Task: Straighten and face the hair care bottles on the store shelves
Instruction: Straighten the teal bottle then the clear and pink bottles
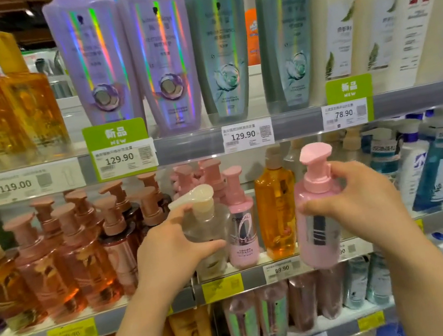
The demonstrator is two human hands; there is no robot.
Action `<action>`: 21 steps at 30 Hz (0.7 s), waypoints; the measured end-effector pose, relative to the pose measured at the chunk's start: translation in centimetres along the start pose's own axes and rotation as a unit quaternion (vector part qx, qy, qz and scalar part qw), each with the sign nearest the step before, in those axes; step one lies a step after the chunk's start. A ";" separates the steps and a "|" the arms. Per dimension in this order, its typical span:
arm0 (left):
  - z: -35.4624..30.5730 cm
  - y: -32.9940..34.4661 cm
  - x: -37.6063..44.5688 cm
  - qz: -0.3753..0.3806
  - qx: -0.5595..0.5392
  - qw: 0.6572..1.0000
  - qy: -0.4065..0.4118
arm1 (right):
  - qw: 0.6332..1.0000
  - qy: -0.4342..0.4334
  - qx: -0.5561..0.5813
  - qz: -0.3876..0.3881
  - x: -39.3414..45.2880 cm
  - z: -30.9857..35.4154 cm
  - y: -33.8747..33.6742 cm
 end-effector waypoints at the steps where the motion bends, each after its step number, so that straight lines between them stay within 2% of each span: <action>1: 0.0 -0.1 -0.3 -0.012 -0.014 1.000 -0.004 | 1.000 0.002 0.019 0.018 -0.2 0.8 0.1; 6: 0.4 -2.3 -1.4 -0.077 -0.113 0.990 -0.025 | 0.988 0.004 0.114 0.106 -0.7 3.9 2.5; 10: 1.3 -4.9 -2.3 -0.086 -0.130 0.987 -0.030 | 0.981 -0.008 0.151 0.119 -0.3 5.4 4.7; 16: 3.3 -7.2 -3.7 -0.081 -0.115 0.989 -0.056 | 0.978 -0.031 0.141 0.148 -0.4 7.0 9.2; 21: 4.9 -8.0 -4.3 -0.070 -0.117 0.988 -0.074 | 0.987 -0.035 0.108 0.113 0.1 7.6 13.4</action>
Point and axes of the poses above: each hand's wrist, its own x-axis towards the middle knuckle, its own y-axis out of the palm, z = x × y, the point moved 2 cm from there along x, towards the middle knuckle, and after that the axes turned 2 degrees about -z, right-handed, at the moved point
